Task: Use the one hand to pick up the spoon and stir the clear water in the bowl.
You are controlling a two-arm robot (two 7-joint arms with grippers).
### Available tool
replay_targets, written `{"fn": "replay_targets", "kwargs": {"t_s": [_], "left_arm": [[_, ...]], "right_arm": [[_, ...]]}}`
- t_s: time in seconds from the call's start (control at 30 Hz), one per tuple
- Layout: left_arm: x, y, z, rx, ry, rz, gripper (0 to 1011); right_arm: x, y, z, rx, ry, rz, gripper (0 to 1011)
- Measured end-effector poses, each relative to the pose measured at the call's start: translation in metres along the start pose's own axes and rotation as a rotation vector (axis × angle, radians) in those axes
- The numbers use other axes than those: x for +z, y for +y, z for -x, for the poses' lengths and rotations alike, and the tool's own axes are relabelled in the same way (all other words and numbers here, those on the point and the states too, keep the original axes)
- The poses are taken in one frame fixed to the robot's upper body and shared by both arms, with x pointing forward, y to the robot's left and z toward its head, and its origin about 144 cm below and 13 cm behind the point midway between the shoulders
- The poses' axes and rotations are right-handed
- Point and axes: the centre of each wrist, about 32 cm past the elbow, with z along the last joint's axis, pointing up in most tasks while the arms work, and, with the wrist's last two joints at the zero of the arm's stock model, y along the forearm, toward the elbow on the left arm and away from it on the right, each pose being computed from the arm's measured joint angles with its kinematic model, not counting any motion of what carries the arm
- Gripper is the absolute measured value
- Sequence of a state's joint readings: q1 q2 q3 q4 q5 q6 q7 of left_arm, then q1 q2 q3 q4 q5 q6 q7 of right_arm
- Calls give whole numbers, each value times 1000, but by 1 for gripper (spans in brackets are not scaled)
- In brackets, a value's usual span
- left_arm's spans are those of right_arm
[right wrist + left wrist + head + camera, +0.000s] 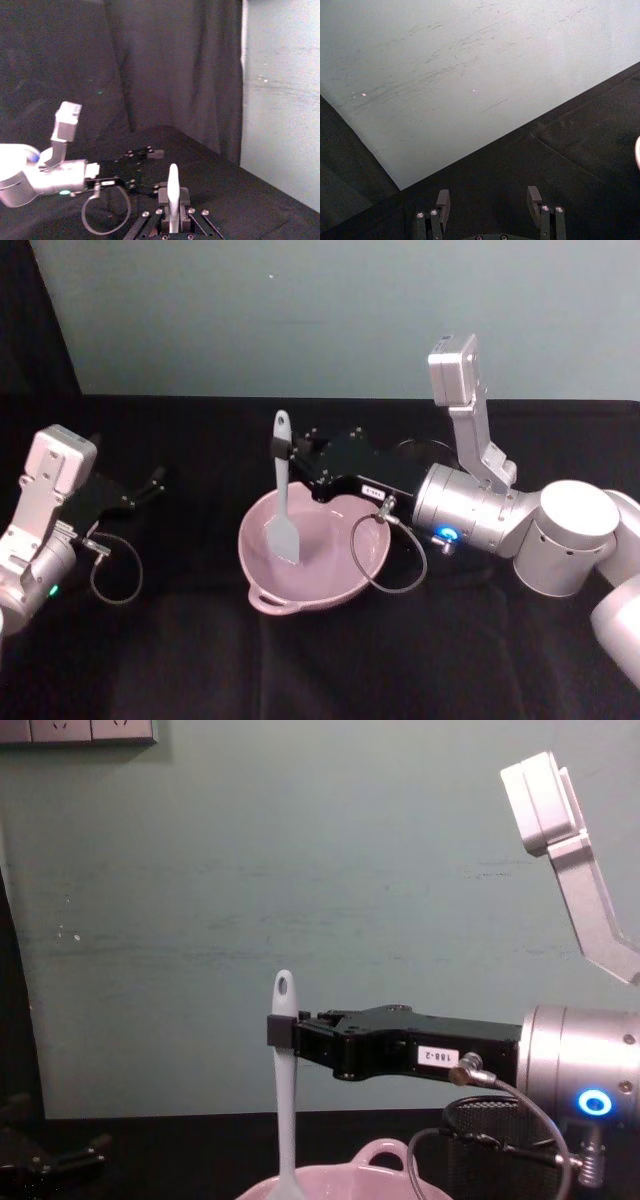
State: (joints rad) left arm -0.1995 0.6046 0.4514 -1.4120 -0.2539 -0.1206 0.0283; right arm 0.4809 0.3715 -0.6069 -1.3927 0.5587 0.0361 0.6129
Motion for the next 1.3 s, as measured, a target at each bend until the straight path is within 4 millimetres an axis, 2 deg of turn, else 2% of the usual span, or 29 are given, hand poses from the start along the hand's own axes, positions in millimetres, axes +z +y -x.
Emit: {"fn": "replay_targets", "kwargs": {"t_s": [0.33, 0.7, 1.07, 1.3], "left_arm": [[0, 0, 0, 0, 0, 0, 1011], [0, 0, 0, 0, 0, 0, 1011], [0, 0, 0, 0, 0, 0, 1011], [0, 0, 0, 0, 0, 0, 1011]], "right_arm": [[-4, -1, -14, -72, -13, 6, 118], [-3, -18, -19, -133, -36, 27, 118], [5, -40, -1, -104, -27, 58, 118], [7, -42, 11, -53, 13, 52, 119]]}}
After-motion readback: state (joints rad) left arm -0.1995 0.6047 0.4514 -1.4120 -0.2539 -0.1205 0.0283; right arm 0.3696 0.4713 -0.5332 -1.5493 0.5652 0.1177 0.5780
